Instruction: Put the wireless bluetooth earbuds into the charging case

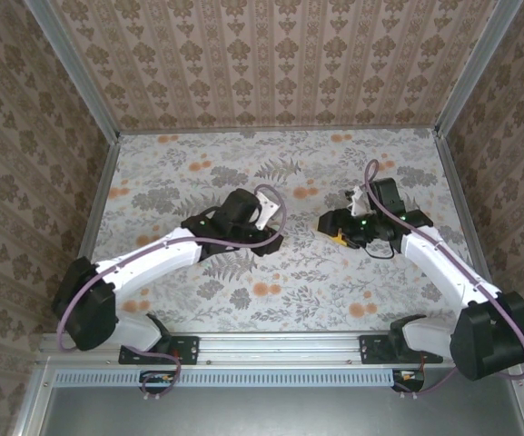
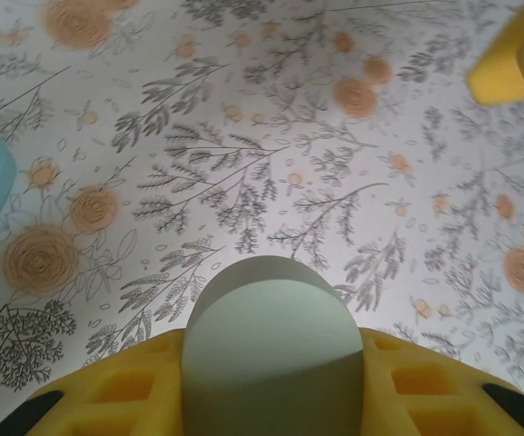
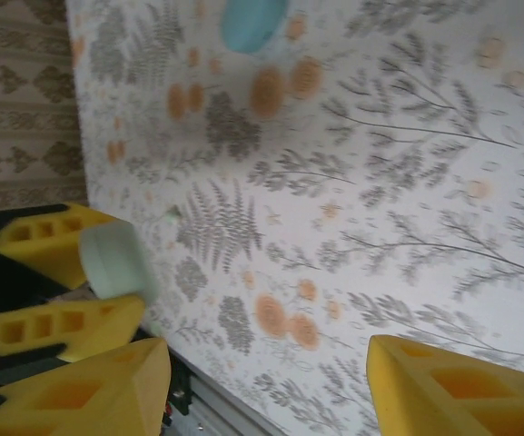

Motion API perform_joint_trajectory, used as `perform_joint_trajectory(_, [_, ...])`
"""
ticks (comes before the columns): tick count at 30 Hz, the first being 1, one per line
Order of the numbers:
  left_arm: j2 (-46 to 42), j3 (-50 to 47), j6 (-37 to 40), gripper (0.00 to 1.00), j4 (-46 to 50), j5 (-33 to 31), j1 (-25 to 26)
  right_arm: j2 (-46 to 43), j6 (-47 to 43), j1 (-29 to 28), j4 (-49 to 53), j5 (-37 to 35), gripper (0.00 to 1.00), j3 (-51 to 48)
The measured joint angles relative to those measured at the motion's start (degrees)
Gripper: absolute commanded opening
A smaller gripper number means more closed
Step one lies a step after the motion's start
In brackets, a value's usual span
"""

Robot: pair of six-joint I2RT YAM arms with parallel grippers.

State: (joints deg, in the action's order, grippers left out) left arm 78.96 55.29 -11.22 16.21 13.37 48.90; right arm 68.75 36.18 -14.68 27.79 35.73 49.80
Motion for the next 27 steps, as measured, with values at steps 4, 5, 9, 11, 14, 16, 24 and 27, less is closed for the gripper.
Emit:
perform_joint_trajectory(4, [-1.5, -1.6, 4.1, 0.27, -1.3, 4.5, -0.5, 0.0, 0.8, -3.8, -1.1, 0.1, 0.62, 3.0])
perform_joint_trajectory(5, [-1.8, -2.0, 5.0, 0.28, -1.6, 5.6, -0.6, 0.1, 1.1, -5.0, -1.2, 0.2, 0.62, 3.9])
perform_joint_trajectory(9, [-2.7, -2.6, 7.6, 0.27, -2.9, 9.0, -0.6, 2.6, 1.3, -8.6, -2.2, 0.8, 0.63, 6.6])
perform_joint_trajectory(11, [-2.8, -2.6, 8.5, 0.27, -3.3, 10.3, -0.6, 4.2, 1.3, -9.7, -2.4, 1.1, 0.63, 7.4])
perform_joint_trajectory(14, [-2.9, -2.6, 9.2, 0.27, -3.9, 11.9, -0.7, 6.3, 1.4, -11.1, -2.5, 1.7, 0.63, 7.6])
perform_joint_trajectory(16, [-2.9, -2.6, 9.6, 0.27, -4.2, 12.8, -0.7, 7.2, 1.4, -11.8, -2.8, 2.3, 0.63, 7.6])
perform_joint_trajectory(24, [-2.9, -2.6, 9.8, 0.27, -5.6, 15.3, -1.9, 8.7, 1.5, -13.4, -3.7, 4.3, 0.61, 7.6])
perform_joint_trajectory(27, [-2.9, -2.7, 9.8, 0.27, -6.2, 16.0, -2.4, 8.7, 1.5, -13.4, -3.7, 5.1, 0.6, 7.6])
